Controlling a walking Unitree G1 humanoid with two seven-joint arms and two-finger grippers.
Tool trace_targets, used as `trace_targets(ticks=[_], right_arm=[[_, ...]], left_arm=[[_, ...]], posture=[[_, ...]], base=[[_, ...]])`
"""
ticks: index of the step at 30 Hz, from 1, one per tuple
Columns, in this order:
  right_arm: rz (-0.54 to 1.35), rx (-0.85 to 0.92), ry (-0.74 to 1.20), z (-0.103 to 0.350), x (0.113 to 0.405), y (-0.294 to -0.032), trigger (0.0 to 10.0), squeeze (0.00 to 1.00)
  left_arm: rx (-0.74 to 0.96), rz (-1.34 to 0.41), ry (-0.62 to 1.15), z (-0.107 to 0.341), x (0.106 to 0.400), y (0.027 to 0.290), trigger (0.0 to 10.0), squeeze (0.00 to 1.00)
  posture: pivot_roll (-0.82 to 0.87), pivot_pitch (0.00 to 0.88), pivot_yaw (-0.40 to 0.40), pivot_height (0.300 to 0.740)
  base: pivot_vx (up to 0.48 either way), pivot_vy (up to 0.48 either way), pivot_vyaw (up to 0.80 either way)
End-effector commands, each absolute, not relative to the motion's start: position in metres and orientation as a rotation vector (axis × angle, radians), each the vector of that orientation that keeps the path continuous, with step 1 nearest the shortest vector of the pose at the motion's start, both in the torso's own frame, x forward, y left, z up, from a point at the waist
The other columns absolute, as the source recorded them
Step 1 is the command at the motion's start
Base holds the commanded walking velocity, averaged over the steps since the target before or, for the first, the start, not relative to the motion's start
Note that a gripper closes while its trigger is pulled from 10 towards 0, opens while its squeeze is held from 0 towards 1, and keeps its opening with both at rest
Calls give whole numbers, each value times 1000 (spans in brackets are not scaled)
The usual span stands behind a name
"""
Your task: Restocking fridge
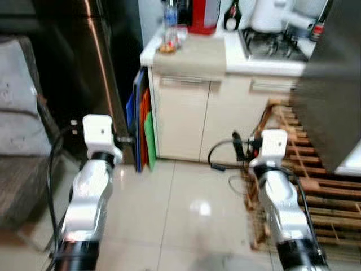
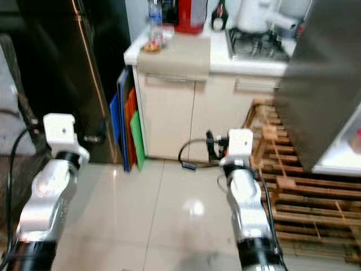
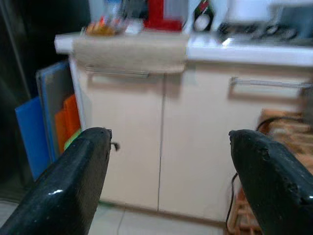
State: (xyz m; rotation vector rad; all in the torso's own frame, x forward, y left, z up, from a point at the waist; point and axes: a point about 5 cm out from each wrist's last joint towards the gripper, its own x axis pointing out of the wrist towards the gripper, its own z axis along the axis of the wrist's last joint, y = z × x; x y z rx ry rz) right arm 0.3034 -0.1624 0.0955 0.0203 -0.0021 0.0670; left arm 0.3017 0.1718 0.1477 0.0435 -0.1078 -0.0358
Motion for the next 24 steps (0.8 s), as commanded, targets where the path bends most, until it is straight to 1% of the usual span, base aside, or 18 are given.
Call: trace_targets(ticks=[1, 11, 17, 20, 22, 23, 24], right_arm=[[90, 9, -39, 104, 308, -158, 10000, 0], [89, 10, -61, 110, 310, -156, 10000, 0], [98, 5, -66, 110, 309, -153, 10000, 0], [65, -30, -117, 120, 310, -154, 10000, 0], [22, -25, -190, 135, 310, -158, 10000, 0], [22, -25, -190, 135, 310, -158, 10000, 0], [19, 14, -213, 141, 308, -159, 10000, 1000]], left_arm=[[47, -36, -134, 154, 306, 170, 10000, 0], [67, -83, -168, 163, 317, 166, 10000, 0], [51, -78, -172, 166, 321, 165, 10000, 0], [40, -77, -183, 168, 322, 162, 10000, 0], [46, -59, -203, 173, 321, 163, 10000, 0], [46, -59, -203, 173, 321, 163, 10000, 0], [33, -46, -212, 176, 319, 166, 10000, 1000]], posture=[[-26, 0, 29, 740], [-61, 0, 41, 740], [-65, 0, 49, 740], [-64, 0, 52, 740], [-63, 0, 52, 740], [-63, 0, 52, 740], [-63, 0, 53, 740]], base=[[458, 0, 0], [457, 0, 0], [458, 0, 0], [456, 0, 0], [458, 0, 0], [458, 0, 0], [458, 0, 0]])
